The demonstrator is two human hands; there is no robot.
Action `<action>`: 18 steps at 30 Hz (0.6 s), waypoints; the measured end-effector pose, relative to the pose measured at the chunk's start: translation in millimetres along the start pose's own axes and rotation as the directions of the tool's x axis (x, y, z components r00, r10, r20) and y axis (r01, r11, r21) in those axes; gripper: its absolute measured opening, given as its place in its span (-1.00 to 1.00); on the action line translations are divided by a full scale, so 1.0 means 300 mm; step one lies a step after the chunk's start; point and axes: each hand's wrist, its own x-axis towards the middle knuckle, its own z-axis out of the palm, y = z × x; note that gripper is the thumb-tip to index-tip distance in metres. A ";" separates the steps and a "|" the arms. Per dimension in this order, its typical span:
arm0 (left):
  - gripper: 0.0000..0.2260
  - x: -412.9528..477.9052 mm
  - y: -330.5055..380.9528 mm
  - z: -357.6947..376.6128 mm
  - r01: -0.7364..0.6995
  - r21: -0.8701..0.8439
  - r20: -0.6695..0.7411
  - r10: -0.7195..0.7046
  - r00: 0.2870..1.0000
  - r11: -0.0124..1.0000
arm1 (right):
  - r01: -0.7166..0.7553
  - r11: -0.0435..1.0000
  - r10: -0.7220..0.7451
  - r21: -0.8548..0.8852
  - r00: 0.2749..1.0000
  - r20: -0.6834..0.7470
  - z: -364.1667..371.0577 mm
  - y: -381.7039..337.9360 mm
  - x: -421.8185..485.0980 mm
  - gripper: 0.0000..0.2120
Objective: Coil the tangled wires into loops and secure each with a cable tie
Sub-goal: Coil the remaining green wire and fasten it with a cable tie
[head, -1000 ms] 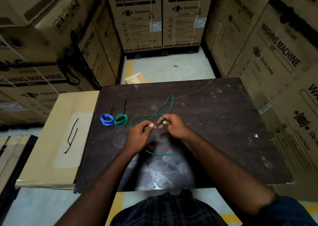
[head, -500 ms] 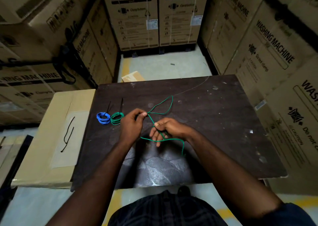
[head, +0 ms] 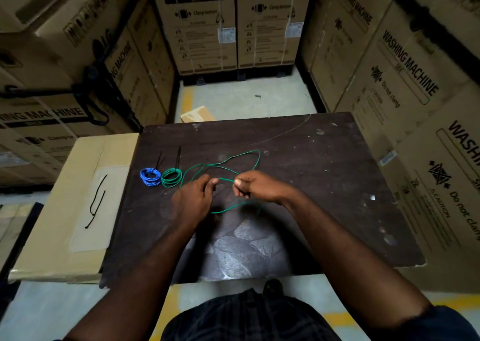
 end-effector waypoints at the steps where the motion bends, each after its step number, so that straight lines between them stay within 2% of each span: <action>1: -0.68 -0.001 0.000 0.000 -0.015 0.000 0.001 0.015 1.000 1.000 | -0.012 0.997 0.010 0.078 1.000 0.017 -0.004 -0.008 -0.007 -0.64; 3: -0.66 0.003 0.004 -0.005 -0.046 -0.006 -0.008 0.046 0.999 0.999 | -0.071 0.953 0.067 0.293 0.997 0.026 -0.004 -0.022 -0.017 -0.66; 5: -0.66 0.005 0.019 -0.008 -0.075 -0.028 -0.026 0.074 0.997 0.997 | -0.106 0.867 0.106 0.488 0.994 0.028 -0.005 -0.034 -0.017 -0.68; 10: -0.62 0.010 0.079 0.016 -0.087 -0.103 -0.072 0.079 0.994 0.991 | -0.025 0.592 0.102 0.805 0.994 -0.043 -0.023 -0.072 -0.018 -0.73; 14: -0.67 0.005 0.126 0.042 -0.081 -0.090 -0.031 0.078 0.996 0.993 | 0.121 0.414 0.099 0.902 0.979 -0.176 -0.054 -0.079 -0.016 -0.71; 18: -0.59 -0.008 0.159 0.079 -0.073 -0.121 0.018 0.076 0.997 0.990 | 0.316 0.281 0.031 0.906 0.941 -0.337 -0.120 -0.078 -0.010 -0.71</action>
